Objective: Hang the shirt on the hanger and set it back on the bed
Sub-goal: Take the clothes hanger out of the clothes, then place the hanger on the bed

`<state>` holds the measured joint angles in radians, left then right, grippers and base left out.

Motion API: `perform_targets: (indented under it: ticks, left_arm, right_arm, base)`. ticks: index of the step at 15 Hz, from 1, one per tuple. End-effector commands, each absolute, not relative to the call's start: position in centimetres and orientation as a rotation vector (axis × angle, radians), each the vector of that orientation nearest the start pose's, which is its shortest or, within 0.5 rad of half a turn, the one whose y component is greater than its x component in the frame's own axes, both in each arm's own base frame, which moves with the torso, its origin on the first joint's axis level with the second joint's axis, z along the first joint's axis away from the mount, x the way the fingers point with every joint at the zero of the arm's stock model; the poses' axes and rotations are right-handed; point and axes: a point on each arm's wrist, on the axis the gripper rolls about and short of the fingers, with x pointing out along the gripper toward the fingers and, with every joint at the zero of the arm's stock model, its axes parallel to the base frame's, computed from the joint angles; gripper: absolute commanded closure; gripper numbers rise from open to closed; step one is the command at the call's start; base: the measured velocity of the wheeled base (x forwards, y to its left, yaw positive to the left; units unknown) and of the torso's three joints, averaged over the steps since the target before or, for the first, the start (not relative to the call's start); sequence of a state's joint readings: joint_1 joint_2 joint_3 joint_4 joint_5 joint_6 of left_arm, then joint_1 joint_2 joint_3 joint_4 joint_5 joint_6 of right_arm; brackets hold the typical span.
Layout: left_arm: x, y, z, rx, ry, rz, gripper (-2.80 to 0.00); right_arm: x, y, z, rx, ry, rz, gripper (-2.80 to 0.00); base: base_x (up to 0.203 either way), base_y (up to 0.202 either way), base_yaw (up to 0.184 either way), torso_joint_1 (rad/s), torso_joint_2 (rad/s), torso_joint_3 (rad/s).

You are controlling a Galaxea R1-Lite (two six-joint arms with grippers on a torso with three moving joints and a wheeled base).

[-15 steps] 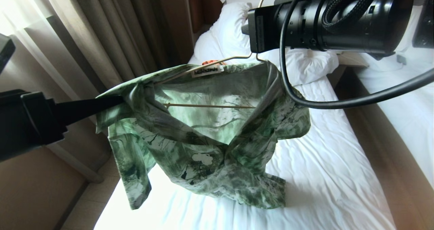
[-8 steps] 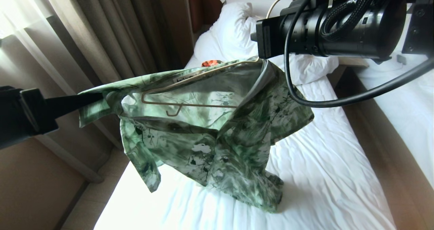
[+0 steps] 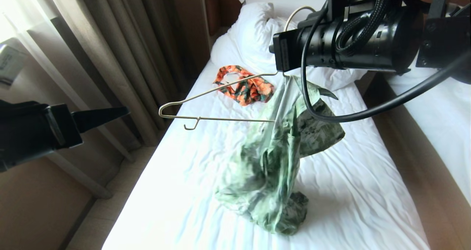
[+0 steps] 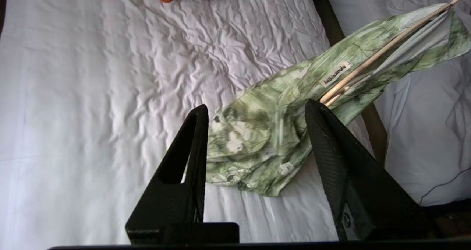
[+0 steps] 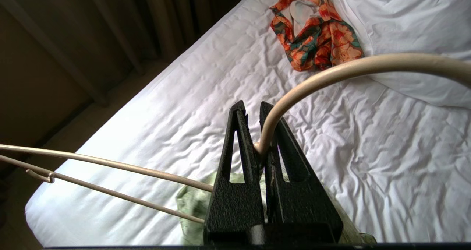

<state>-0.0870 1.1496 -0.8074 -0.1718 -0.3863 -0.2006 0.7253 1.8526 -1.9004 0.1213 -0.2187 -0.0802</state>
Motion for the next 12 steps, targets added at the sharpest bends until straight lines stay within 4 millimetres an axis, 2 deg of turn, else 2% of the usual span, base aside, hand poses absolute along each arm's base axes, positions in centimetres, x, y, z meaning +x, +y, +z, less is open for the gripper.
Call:
perform_targets:
  ticks: [1, 2, 4, 8, 12]
  left_arm:
    - [16.6, -2.2, 25.9, -0.229, 0.247, -0.445, 0.00]
    - [16.4, -2.0, 25.2, -0.231, 0.254, -0.433, 0.00]
    - [14.7, -1.2, 24.5, -0.235, 0.227, -0.390, 0.00]
    - [11.2, -0.1, 22.3, -0.240, 0.211, -0.294, 0.00]
    - [9.4, -0.2, 20.5, -0.245, 0.225, -0.289, 0.00]
  right_arm:
    - [27.3, 23.5, 35.9, -0.119, 0.059, 0.508, 0.00]
    - [27.4, 23.6, 35.6, -0.104, 0.062, 0.508, 0.00]
    - [27.8, 23.8, 34.3, -0.074, 0.083, 0.500, 0.00]
    - [29.4, 22.9, 30.6, 0.117, 0.165, 0.433, 0.00]
    - [33.7, 18.4, 22.1, 0.025, 0.432, 0.241, 0.00]
  base:
    - [0.000, 0.000, 0.000, 0.000, 0.00, 0.000]
    - [0.000, 0.000, 0.000, 0.000, 0.00, 0.000]
    - [0.000, 0.000, 0.000, 0.000, 0.00, 0.000]
    - [0.000, 0.000, 0.000, 0.000, 0.00, 0.000]
    - [0.000, 0.000, 0.000, 0.000, 0.00, 0.000]
